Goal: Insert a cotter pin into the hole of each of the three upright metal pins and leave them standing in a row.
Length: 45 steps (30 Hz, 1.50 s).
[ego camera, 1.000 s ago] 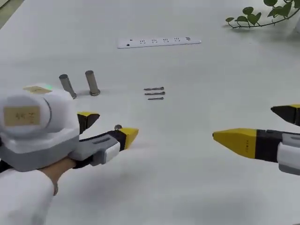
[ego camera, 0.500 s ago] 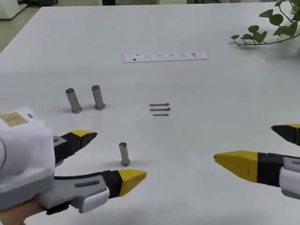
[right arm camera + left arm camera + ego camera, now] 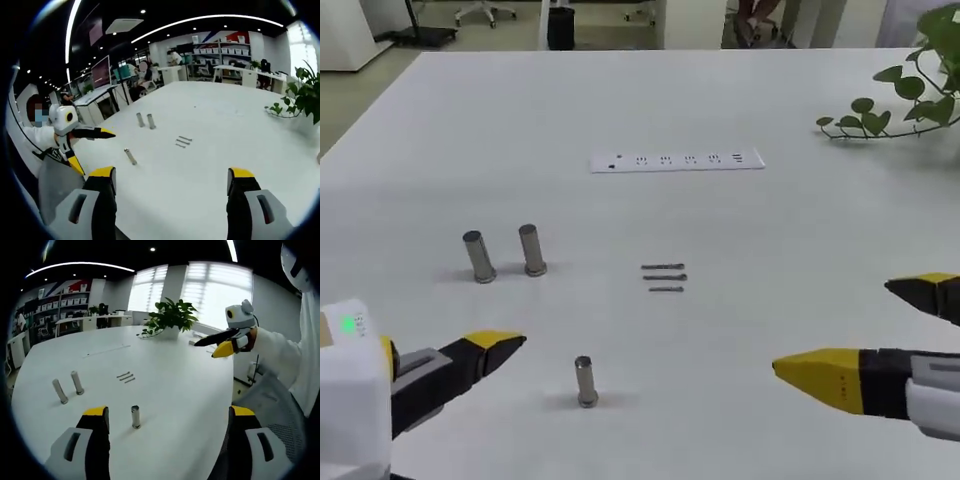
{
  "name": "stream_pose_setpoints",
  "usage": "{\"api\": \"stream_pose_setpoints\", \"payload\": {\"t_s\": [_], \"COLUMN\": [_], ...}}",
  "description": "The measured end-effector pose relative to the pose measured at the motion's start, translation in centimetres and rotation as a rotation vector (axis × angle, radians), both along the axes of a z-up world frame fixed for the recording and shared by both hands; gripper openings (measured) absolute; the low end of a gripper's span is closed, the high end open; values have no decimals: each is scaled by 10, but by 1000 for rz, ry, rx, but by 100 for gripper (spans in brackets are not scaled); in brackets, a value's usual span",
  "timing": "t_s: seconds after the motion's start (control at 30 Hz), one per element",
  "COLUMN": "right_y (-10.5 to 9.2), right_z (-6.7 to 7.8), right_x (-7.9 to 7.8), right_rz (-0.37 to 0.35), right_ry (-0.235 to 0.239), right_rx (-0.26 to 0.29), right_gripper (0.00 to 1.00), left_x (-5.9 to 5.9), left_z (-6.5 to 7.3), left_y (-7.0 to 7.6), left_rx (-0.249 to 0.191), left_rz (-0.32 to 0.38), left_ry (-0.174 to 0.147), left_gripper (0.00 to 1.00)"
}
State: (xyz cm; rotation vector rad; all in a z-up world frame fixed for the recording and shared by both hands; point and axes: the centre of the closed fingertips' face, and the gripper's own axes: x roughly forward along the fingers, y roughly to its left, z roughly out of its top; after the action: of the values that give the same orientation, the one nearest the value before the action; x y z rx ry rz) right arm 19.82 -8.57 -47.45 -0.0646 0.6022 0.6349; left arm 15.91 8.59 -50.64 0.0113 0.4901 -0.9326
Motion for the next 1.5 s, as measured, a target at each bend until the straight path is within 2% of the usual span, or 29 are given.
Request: {"api": "stream_pose_setpoints", "payload": {"t_s": [0.17, 0.27, 0.33, 0.4, 0.47, 0.53, 0.6, 0.63, 0.73, 0.9, 1.03, 1.13, 1.27, 1.33, 1.43, 1.5], "right_y": [-1, 1, 4, 10, 22, 27, 27, 26, 24, 36, 42, 55, 64, 69, 73, 74], "right_z": [-4, -7, -8, -10, -13, -18, -27, -33, -45, -54, -61, -61, -65, -69, -74, -79], "right_x": [7, 13, 17, 24, 22, 22, 24, 27, 35, 47, 55, 58, 62, 64, 63, 64], "right_rz": [50, 91, 124, 150, 238, 289, 347, 372, 420, 468, 505, 536, 582, 605, 642, 668], "right_ry": [29, 35, 44, 44, 67, 98, 122, 130, 152, 176, 189, 195, 193, 196, 200, 202], "right_rx": [-36, -72, -88, -88, -68, -64, -111, -153, -227, -234, -275, -261, -291, -307, -324, -356], "right_gripper": [87, 86, 85, 83, 83, 82, 81, 80, 79, 77, 76, 74, 72, 70, 69, 68], "left_x": [0, 0, 0, 1, 1, 1, 1, 0, -1, -5, -6, -5, -5, -6, -7, -6], "left_z": [4, 7, 9, 10, 11, 13, 14, 15, 14, 12, 9, 8, 9, 16, 19, 21], "left_y": [7, 12, 14, 17, 19, 21, 23, 23, 24, 26, 29, 31, 33, 31, 31, 31], "left_rx": [-56, -66, -75, -81, -86, -95, -100, -100, -100, -102, -103, -103, -114, -138, -147, -148], "left_rz": [49, 70, 83, 95, 101, 108, 110, 111, 111, 115, 129, 140, 145, 132, 129, 129], "left_ry": [38, 26, 29, 28, 28, 27, 23, 23, 27, 37, 46, 53, 50, 28, 31, 24], "left_gripper": [99, 99, 99, 99, 99, 99, 99, 99, 99, 99, 99, 99, 99, 99, 99, 99]}}
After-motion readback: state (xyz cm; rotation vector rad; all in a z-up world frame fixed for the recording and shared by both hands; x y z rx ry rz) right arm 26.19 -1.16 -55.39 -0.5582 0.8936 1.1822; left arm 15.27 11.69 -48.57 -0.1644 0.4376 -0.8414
